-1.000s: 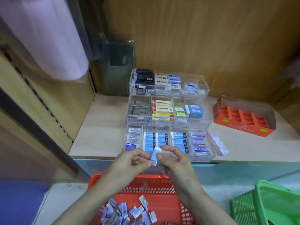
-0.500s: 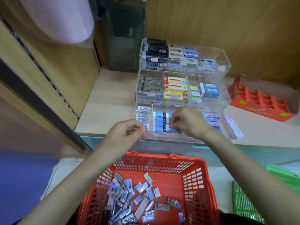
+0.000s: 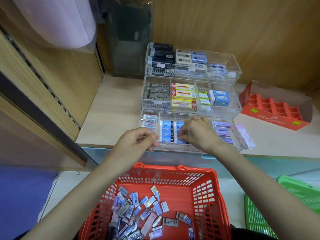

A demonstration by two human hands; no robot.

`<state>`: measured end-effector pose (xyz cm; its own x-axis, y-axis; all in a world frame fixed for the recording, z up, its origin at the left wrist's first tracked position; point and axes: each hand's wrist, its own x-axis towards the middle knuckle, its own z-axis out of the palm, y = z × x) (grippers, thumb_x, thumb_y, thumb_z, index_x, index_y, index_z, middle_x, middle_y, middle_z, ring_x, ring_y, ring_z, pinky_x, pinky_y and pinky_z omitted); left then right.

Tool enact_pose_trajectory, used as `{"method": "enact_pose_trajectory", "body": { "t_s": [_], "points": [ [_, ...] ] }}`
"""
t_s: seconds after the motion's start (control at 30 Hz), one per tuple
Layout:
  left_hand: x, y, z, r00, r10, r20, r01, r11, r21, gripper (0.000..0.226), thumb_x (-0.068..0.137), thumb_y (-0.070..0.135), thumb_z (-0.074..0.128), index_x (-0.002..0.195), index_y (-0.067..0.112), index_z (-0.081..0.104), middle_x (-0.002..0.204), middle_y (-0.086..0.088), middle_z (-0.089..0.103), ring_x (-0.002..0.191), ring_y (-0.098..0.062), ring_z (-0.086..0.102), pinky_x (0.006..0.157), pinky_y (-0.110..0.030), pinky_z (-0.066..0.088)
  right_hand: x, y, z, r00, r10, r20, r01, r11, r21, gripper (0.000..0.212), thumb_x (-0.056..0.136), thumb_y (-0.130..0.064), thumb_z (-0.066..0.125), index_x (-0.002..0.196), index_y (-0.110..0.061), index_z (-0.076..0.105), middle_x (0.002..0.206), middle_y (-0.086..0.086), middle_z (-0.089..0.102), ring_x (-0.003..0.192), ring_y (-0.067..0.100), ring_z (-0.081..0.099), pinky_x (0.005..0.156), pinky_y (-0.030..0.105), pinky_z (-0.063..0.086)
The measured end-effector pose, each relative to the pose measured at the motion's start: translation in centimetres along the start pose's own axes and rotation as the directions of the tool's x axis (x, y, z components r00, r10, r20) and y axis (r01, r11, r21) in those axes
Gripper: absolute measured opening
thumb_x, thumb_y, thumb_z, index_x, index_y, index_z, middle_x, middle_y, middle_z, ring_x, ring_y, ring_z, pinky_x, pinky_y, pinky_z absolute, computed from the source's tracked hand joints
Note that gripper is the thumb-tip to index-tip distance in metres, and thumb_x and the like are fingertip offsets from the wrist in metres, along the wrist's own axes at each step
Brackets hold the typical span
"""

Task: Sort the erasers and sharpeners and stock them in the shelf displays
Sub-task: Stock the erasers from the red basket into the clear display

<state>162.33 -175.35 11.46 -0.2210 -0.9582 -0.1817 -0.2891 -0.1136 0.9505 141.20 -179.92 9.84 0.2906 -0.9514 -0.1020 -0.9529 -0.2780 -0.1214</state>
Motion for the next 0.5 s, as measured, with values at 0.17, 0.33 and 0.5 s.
{"method": "enact_pose_trajectory", "body": {
  "t_s": [0.17,0.33,0.5],
  "points": [
    [0.2,-0.1,0.1,1.000,0.002,-0.003,-0.002,1.000,-0.004,0.016,0.093,0.009,0.054,0.085,0.015,0.067,0.074,0.005,0.070,0.059,0.002,0.059,0.060,-0.007,0.042,0.2,0.4,-0.8,0.993,-0.081,0.081,0.084,0.996,-0.028,0.014,0.084,-0.034,0.065,0.096,-0.028,0.070,0.096,-0.010,0.067,0.107,0.015,0.044,0.082,0.029,0.024],
    [0.3,-0.7,-0.1,1.000,0.021,0.007,-0.021,0.996,0.088,0.017,0.090,0.011,0.057,0.081,0.023,0.066,0.068,0.011,0.070,0.063,-0.003,0.060,0.070,-0.017,0.048,0.7,0.7,-1.0,0.956,-0.230,0.180,0.264,0.946,-0.189,0.006,0.087,-0.027,0.056,0.086,-0.027,0.061,0.092,-0.008,0.062,0.103,0.018,0.045,0.080,0.029,0.028],
    [0.4,-1.1,-0.6,0.999,0.027,0.018,-0.029,0.992,0.125,0.018,0.091,0.009,0.057,0.080,0.022,0.065,0.072,0.006,0.069,0.062,-0.003,0.059,0.072,-0.020,0.048,1.3,1.0,-0.4,0.960,-0.227,0.165,0.257,0.947,-0.192,0.010,0.085,-0.034,0.062,0.084,-0.024,0.062,0.091,-0.007,0.063,0.101,0.017,0.044,0.079,0.029,0.026]
  ]
}}
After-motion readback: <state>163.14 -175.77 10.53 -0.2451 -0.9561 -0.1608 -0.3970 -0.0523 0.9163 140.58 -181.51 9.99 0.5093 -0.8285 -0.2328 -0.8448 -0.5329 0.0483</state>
